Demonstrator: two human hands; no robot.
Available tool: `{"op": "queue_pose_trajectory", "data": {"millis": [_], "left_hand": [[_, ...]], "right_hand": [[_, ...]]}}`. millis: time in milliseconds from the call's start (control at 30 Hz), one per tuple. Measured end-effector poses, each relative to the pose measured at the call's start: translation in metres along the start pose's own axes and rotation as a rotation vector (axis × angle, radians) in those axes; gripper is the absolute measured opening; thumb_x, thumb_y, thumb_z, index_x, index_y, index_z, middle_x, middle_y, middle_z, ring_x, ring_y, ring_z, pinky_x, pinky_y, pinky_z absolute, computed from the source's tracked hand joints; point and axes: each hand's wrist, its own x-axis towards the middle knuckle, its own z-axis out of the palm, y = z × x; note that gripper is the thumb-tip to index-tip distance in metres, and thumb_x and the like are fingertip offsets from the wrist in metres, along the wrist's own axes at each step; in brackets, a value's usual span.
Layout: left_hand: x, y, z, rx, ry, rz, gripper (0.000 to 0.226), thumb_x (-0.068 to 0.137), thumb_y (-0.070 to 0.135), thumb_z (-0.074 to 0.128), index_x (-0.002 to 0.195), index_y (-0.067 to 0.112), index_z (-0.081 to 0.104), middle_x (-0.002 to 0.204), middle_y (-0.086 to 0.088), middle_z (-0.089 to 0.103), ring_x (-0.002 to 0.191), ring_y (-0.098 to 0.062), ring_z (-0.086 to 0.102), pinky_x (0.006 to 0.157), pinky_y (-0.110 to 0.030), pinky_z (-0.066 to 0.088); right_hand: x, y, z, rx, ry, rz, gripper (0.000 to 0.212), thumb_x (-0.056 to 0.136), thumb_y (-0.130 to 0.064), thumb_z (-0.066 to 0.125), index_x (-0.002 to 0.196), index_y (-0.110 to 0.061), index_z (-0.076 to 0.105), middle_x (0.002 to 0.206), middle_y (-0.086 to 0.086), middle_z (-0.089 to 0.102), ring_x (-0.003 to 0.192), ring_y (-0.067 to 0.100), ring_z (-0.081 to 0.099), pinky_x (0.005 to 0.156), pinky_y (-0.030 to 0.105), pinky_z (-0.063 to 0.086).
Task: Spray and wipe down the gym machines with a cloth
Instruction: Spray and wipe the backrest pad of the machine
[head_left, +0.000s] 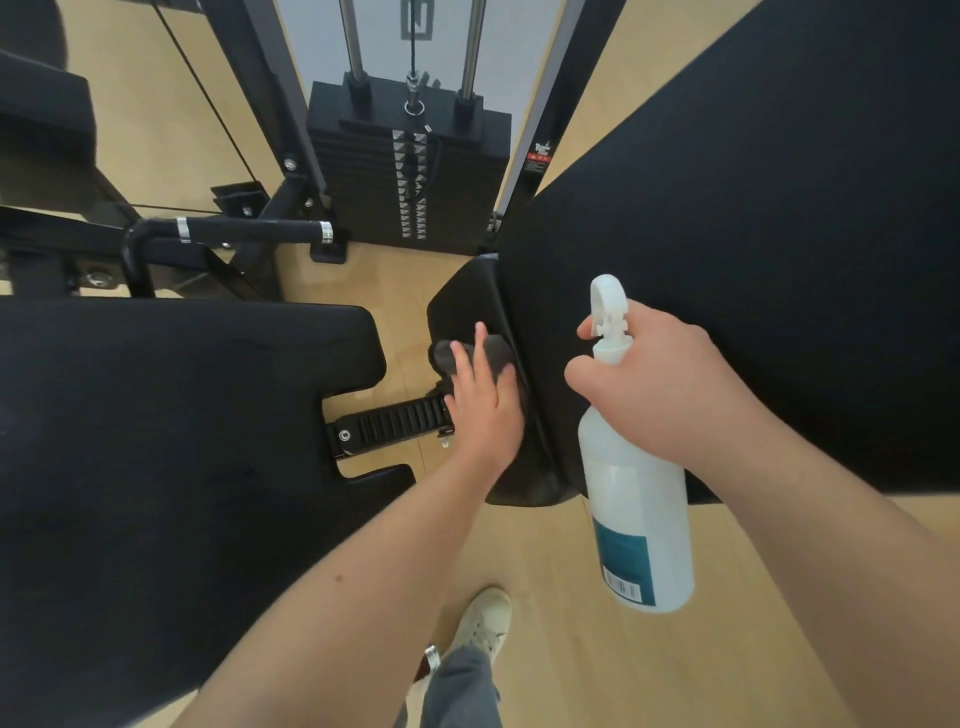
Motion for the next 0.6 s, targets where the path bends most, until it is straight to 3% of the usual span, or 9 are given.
{"op": "queue_pose_trajectory", "data": {"millis": [100, 267, 333, 400, 500, 600], "left_hand": [[-0.016, -0.004, 0.003, 0.012, -0.015, 0.066, 0.058, 0.111, 0.036, 0.03, 0.156, 0.054, -0.002, 0.172, 0.006, -0.01, 0.159, -0.018, -0.006, 0.127, -0.055, -0.004], [-0.074, -0.032, 0.015, 0.056, -0.129, 0.18, 0.068, 0.11, 0.035, 0.034, 0.135, 0.08, -0.011, 0.163, 0.026, -0.029, 0.155, -0.013, -0.023, 0.128, -0.053, -0.005], [-0.06, -0.026, 0.013, 0.063, -0.135, 0.158, 0.063, 0.11, 0.036, 0.035, 0.141, 0.075, -0.004, 0.161, 0.027, -0.031, 0.154, -0.019, -0.025, 0.126, -0.051, -0.007], [-0.033, -0.014, 0.006, 0.079, -0.093, 0.179, 0.06, 0.11, 0.034, 0.034, 0.153, 0.062, 0.003, 0.166, 0.018, -0.025, 0.156, -0.023, -0.022, 0.126, -0.052, -0.007], [0.031, 0.012, -0.014, 0.066, -0.019, 0.185, 0.059, 0.11, 0.033, 0.03, 0.161, 0.046, 0.002, 0.172, -0.001, -0.012, 0.158, -0.023, -0.01, 0.127, -0.054, -0.006], [0.066, 0.03, -0.026, 0.079, -0.005, 0.157, 0.059, 0.11, 0.034, 0.028, 0.162, 0.04, 0.001, 0.173, -0.001, -0.008, 0.159, -0.022, -0.005, 0.127, -0.055, 0.0]], "right_hand": [[-0.002, 0.0, -0.001, 0.01, -0.006, -0.003, 0.019, 0.092, -0.028, 0.061, 0.109, -0.021, 0.058, 0.084, -0.001, 0.058, 0.079, 0.022, 0.062, 0.063, 0.029, 0.05], [0.002, 0.001, 0.002, -0.002, 0.005, 0.006, 0.019, 0.091, -0.028, 0.061, 0.108, -0.021, 0.058, 0.081, 0.001, 0.059, 0.069, 0.016, 0.057, 0.057, 0.028, 0.045], [0.005, 0.0, 0.002, -0.012, 0.0, 0.006, 0.019, 0.09, -0.029, 0.062, 0.108, -0.023, 0.058, 0.082, -0.001, 0.058, 0.07, 0.016, 0.058, 0.056, 0.027, 0.045], [0.007, 0.0, 0.001, -0.006, -0.014, 0.012, 0.019, 0.089, -0.031, 0.061, 0.107, -0.024, 0.058, 0.083, -0.002, 0.059, 0.07, 0.015, 0.058, 0.056, 0.028, 0.044], [0.009, 0.001, 0.002, -0.006, -0.005, 0.015, 0.021, 0.088, -0.032, 0.061, 0.107, -0.024, 0.059, 0.083, -0.002, 0.06, 0.072, 0.016, 0.059, 0.06, 0.029, 0.048], [0.012, 0.0, 0.005, -0.016, 0.007, 0.019, 0.021, 0.09, -0.033, 0.061, 0.108, -0.024, 0.058, 0.084, -0.003, 0.059, 0.073, 0.016, 0.059, 0.061, 0.029, 0.049]]}}
